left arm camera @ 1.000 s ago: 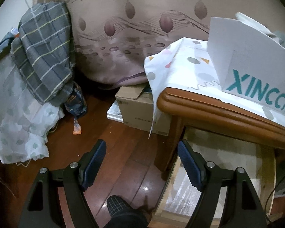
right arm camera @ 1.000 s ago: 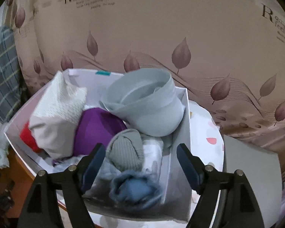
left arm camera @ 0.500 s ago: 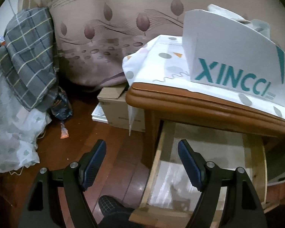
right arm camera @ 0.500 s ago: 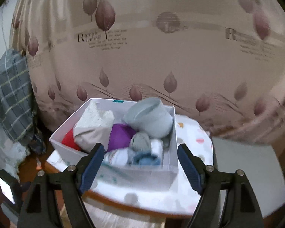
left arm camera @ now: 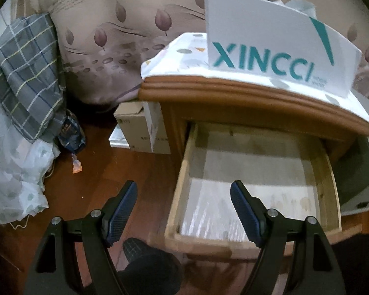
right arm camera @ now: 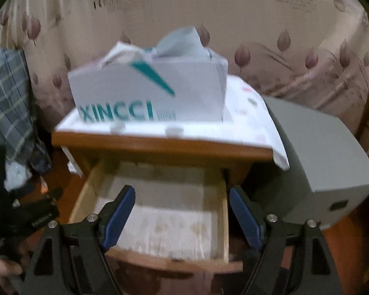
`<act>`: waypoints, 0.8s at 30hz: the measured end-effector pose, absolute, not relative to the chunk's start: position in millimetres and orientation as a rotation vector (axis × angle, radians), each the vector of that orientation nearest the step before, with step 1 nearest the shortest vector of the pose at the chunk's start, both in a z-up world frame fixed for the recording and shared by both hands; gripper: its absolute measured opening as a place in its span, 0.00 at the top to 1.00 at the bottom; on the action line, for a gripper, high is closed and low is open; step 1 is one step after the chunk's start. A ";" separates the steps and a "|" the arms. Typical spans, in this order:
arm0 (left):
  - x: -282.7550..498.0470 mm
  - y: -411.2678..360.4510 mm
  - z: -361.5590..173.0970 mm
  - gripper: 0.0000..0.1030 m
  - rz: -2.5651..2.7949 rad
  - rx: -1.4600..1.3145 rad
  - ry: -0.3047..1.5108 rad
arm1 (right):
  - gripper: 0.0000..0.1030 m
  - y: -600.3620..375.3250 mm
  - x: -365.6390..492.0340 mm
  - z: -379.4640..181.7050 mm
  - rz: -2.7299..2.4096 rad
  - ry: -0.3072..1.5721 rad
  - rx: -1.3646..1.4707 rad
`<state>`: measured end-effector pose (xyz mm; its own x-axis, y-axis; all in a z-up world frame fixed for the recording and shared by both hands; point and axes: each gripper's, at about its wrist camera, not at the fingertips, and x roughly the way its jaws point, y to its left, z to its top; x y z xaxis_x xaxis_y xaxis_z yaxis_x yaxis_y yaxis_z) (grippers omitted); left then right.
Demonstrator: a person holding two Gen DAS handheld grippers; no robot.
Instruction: Take underwear out of drawer
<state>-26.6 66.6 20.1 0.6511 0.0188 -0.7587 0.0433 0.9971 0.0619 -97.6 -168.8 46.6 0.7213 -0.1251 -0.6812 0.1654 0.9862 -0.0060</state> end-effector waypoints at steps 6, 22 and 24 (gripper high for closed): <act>-42.0 55.5 12.1 0.27 -0.039 0.079 0.886 | 0.21 -165.9 -118.0 20.0 -0.178 0.803 0.061; -42.6 37.7 4.0 0.27 -0.076 0.130 0.897 | 0.21 -157.7 -124.9 -6.7 -0.174 0.881 0.064; -42.9 36.1 3.9 0.27 -0.074 0.138 0.898 | 0.21 -156.2 -124.9 -8.9 -0.172 0.883 0.058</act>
